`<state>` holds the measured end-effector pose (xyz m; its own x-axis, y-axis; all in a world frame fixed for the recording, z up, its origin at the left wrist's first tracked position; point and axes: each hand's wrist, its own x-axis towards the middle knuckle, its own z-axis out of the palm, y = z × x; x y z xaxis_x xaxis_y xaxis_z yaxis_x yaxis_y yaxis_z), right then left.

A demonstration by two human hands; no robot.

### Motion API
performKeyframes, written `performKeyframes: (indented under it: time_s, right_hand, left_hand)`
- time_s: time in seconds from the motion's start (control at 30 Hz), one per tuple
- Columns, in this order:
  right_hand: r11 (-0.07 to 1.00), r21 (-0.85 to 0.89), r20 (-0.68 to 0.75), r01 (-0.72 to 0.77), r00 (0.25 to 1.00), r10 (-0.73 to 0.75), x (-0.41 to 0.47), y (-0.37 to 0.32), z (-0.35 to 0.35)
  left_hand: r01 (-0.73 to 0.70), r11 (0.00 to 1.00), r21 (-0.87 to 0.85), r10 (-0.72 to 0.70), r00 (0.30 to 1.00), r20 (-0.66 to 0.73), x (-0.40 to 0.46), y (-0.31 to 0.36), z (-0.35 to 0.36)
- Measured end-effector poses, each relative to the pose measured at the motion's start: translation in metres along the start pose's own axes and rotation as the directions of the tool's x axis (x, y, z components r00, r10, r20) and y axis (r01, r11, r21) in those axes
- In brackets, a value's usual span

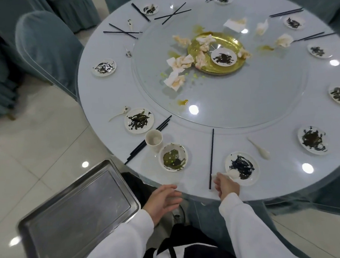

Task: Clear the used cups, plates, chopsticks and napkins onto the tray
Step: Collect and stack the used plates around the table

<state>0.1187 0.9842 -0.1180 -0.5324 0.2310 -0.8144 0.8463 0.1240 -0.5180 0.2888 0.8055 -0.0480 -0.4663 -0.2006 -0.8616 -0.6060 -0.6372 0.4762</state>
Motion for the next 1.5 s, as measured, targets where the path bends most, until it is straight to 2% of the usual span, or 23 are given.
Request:
performKeyframes:
  time_s: [0.27, 0.43, 0.6, 0.8, 1.0, 1.23, 1.5]
  right_hand:
    - [0.997, 0.079, -0.173, 0.01, 0.985, 0.004, -0.004, 0.006, 0.004]
    - [0.996, 0.077, -0.201, 0.045, 0.979, -0.028, -0.007, 0.008, 0.01]
    - [0.989, 0.104, -0.159, 0.107, 0.983, -0.089, -0.005, 0.015, 0.008]
    - [0.958, 0.114, -0.054, 0.263, 0.964, -0.259, 0.002, 0.007, -0.013]
    - [0.921, 0.129, -0.062, 0.367, 0.93, -0.362, 0.011, -0.004, -0.061]
    - [0.905, -0.048, -0.21, 0.422, 0.882, -0.422, 0.035, -0.029, -0.104]
    - [0.862, -0.28, -0.188, 0.421, 0.857, -0.48, 0.061, -0.071, -0.117]
  left_hand:
    - [-0.008, 0.999, 0.049, 0.009, 1.0, -0.011, -0.003, -0.004, 0.005]
    - [-0.003, 0.995, 0.098, 0.002, 1.0, 0.012, -0.007, -0.006, 0.006]
    - [-0.008, 0.994, 0.11, 0.006, 1.0, 0.018, -0.006, -0.006, 0.006]
    - [0.015, 0.99, 0.138, -0.023, 0.998, 0.056, 0.004, -0.002, 0.027]
    - [0.041, 0.977, 0.21, -0.066, 0.991, 0.114, 0.01, -0.003, 0.053]
    - [0.025, 0.958, 0.285, -0.066, 0.989, 0.134, 0.014, -0.003, 0.056]
    - [0.025, 0.98, 0.197, -0.037, 0.998, 0.056, 0.01, -0.004, 0.025]
